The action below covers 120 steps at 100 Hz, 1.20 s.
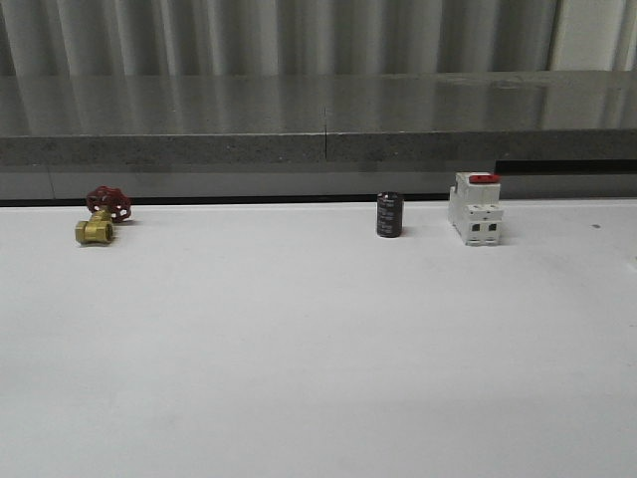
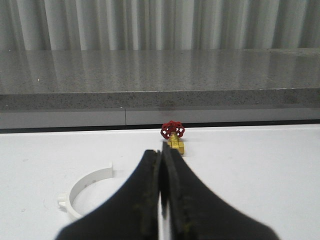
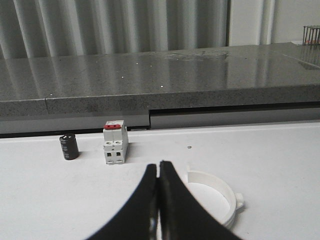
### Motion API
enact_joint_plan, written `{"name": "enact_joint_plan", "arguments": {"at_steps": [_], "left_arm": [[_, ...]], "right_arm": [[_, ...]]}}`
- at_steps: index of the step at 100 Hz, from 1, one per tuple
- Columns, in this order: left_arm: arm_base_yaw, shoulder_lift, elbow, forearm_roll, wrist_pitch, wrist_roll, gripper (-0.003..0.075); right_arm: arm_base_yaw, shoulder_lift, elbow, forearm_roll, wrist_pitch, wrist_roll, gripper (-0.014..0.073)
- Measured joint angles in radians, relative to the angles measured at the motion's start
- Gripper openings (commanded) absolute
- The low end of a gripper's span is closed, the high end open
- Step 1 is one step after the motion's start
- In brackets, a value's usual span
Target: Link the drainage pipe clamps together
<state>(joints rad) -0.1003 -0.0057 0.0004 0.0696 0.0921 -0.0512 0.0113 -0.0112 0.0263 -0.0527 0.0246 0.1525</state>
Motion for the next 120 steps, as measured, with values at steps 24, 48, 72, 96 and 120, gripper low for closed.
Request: {"name": "enact_joint_plan", "arguments": {"at_steps": [24, 48, 72, 96, 120], "left_arm": [[0.000, 0.000, 0.000, 0.000, 0.000, 0.000, -0.0021], [0.000, 0.000, 0.000, 0.035, -0.017, 0.000, -0.0021], [0.000, 0.018, -0.112, -0.087, 0.157, 0.000, -0.0021], [0.000, 0.280, -0.487, -0.117, 0.551, 0.000, -0.0021], [0.000, 0.523, -0.694, -0.119, 0.781, 0.000, -0.0021]], "right_arm": [[0.000, 0.000, 0.000, 0.000, 0.000, 0.000, -0.0068], [0.000, 0.000, 0.000, 0.000, 0.000, 0.000, -0.0068], [0.000, 0.000, 0.000, 0.000, 0.000, 0.000, -0.0068], [0.000, 0.000, 0.000, 0.000, 0.000, 0.000, -0.0068], [0.000, 0.000, 0.000, 0.000, 0.000, 0.000, -0.0068]]}}
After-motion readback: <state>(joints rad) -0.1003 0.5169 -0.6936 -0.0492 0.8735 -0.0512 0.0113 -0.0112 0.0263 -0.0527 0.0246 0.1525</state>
